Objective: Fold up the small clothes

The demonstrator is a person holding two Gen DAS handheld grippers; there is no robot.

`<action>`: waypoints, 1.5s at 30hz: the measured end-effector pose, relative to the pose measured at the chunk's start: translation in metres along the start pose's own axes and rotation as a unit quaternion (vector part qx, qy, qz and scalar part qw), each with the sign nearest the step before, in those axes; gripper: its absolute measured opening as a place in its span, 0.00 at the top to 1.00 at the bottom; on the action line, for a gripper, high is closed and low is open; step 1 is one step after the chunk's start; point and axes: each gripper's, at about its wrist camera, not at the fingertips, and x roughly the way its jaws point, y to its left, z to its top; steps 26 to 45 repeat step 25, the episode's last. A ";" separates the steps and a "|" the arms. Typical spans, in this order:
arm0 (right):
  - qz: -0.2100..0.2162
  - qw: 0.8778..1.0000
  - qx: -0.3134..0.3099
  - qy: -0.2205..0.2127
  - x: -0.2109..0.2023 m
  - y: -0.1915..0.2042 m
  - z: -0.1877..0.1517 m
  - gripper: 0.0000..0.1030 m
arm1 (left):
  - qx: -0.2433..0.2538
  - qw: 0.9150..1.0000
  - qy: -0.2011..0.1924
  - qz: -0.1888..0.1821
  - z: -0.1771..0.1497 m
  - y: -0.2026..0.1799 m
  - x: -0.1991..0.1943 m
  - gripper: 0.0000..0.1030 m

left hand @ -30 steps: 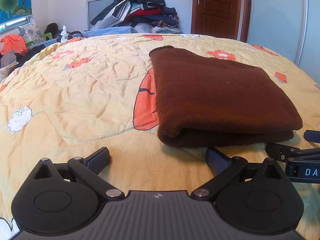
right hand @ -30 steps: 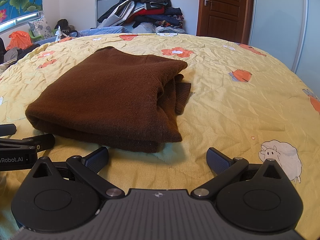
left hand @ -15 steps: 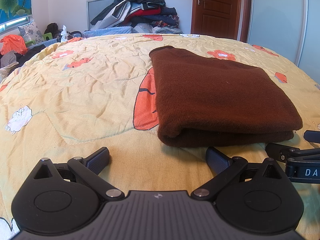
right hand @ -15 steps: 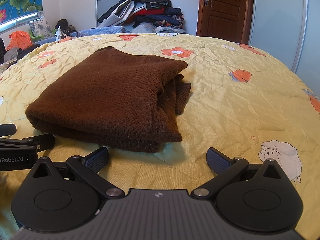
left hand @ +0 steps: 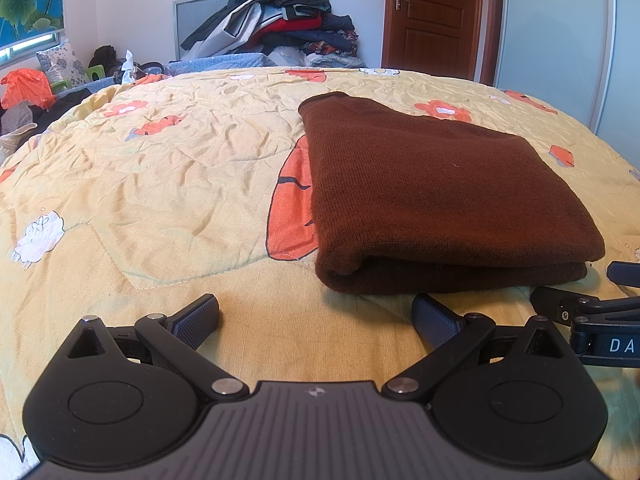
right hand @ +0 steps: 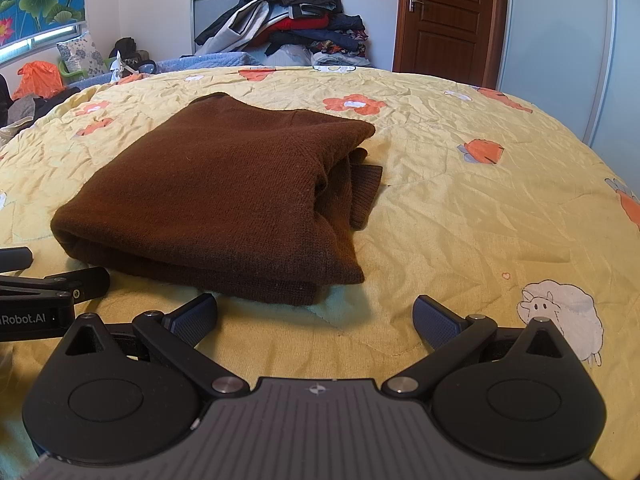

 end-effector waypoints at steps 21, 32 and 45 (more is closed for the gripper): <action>0.000 1.000 0.000 0.000 0.000 0.000 0.000 0.00 | -0.007 1.000 -0.008 -0.004 -0.002 0.004 -0.004 0.00; 0.000 1.000 0.000 0.000 0.000 0.000 0.000 0.00 | -0.002 1.000 -0.002 0.000 0.000 0.002 -0.002 0.00; 0.000 1.000 0.000 0.000 0.000 0.000 0.000 0.00 | -0.002 1.000 -0.002 0.000 0.000 0.002 -0.002 0.00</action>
